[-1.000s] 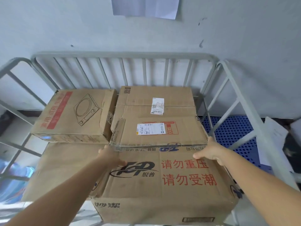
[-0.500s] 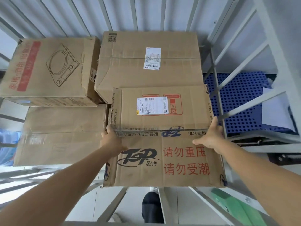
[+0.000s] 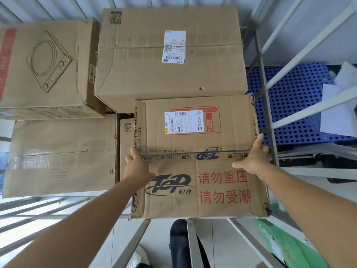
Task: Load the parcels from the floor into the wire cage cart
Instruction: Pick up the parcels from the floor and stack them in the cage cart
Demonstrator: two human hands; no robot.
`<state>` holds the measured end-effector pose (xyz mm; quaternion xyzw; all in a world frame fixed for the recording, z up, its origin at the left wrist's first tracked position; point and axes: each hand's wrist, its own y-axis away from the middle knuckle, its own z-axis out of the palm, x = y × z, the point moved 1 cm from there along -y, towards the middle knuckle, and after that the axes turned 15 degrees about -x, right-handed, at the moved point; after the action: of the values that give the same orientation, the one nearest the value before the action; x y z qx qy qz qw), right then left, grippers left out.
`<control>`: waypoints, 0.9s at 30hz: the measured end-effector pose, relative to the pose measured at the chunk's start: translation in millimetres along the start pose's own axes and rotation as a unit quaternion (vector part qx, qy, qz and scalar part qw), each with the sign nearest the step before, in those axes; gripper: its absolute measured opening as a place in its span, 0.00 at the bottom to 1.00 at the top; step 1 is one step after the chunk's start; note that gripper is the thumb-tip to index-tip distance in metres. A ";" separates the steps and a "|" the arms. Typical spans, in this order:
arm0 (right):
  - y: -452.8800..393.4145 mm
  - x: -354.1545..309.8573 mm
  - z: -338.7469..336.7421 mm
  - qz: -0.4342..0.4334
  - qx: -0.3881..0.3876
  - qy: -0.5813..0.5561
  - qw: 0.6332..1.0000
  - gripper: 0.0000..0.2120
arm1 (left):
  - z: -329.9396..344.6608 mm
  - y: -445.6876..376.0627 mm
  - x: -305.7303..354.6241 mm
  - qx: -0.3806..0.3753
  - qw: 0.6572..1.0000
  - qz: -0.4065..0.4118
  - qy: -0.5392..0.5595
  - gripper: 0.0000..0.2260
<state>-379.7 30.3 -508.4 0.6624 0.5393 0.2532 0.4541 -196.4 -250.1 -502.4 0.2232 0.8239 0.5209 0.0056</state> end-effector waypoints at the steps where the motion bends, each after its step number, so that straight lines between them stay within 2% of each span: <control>1: -0.8 0.1 0.0 0.003 -0.002 0.003 1.000 0.66 | 1.5 -0.9 0.6 0.002 1.000 -0.007 -0.006 0.53; 4: 1.6 -1.7 -1.6 0.006 -0.008 0.017 1.000 0.67 | 3.3 0.7 4.4 0.011 0.999 -0.022 -0.030 0.54; 8: 13.6 -9.4 -3.2 -0.003 -0.008 0.057 0.998 0.62 | -2.0 9.6 14.4 0.015 0.996 -0.016 -0.085 0.52; 14: 52.5 -26.3 -7.9 -0.092 0.010 0.227 0.969 0.56 | -19.3 40.6 45.3 0.060 0.958 0.107 -0.258 0.45; 17: 84.1 -37.3 -14.3 -0.142 0.022 0.266 0.953 0.54 | -30.4 62.3 64.0 0.073 0.933 0.163 -0.314 0.42; 21: 134.4 -47.8 -20.3 -0.171 0.054 0.258 0.949 0.53 | -46.2 98.6 87.2 0.090 0.900 0.234 -0.357 0.40; 27: 223.2 -43.5 -23.2 -0.164 0.154 0.211 0.951 0.49 | -63.1 169.1 110.5 0.114 0.845 0.357 -0.382 0.38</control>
<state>-303.3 -4.5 -295.8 0.5583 0.7563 0.2236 0.2576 -250.0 -202.3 -303.3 0.6823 0.6734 0.2630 0.1085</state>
